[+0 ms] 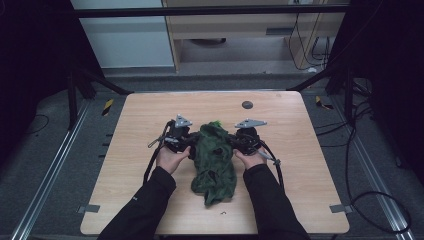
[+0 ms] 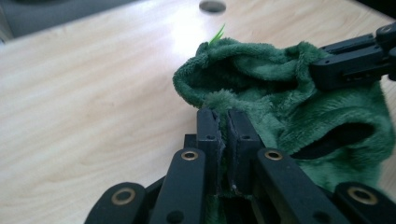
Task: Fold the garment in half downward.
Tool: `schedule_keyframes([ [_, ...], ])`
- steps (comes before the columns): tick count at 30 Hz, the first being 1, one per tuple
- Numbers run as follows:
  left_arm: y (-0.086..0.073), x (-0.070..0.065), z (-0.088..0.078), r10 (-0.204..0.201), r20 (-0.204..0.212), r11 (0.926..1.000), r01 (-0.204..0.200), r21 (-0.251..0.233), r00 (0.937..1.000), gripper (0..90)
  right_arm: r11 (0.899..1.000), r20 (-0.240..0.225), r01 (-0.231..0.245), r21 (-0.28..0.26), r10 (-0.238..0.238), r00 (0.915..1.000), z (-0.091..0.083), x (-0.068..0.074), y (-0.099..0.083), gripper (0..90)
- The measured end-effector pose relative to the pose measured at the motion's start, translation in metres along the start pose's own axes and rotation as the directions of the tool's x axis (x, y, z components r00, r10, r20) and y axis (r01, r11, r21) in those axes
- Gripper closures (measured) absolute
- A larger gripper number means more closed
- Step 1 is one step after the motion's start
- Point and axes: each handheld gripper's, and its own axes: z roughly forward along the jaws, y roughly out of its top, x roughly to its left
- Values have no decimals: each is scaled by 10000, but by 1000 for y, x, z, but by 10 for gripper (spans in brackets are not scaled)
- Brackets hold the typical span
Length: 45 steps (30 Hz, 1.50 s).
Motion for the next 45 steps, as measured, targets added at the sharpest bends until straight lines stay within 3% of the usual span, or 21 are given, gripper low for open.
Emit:
schedule_keyframes([
  [6,6,-7,-20,227,169,9985,-218,-505,9996,849,9991,-108,172,-399,-177,9998,-13,2,7,833],
  [9,1,-15,-28,530,187,9969,-519,-588,9984,849,9970,-203,576,-517,-587,9981,-21,9,6,832],
  [15,-16,-24,-41,532,473,9958,-495,-765,9975,848,9927,-590,913,-794,-961,9936,-32,20,1,832],
  [25,-43,-39,-52,787,811,9959,-747,-512,9936,847,9837,-1004,1561,-895,-1649,9812,-45,37,-17,828],
  [39,-80,-56,-55,1228,1198,9915,-1271,288,9852,845,9894,-1492,1365,-490,-1424,9785,-57,44,-55,811],
  [45,-93,-60,-52,1198,1400,9892,-1301,669,9829,844,9916,-1628,1293,-88,-1290,9782,-59,47,-70,794],
])
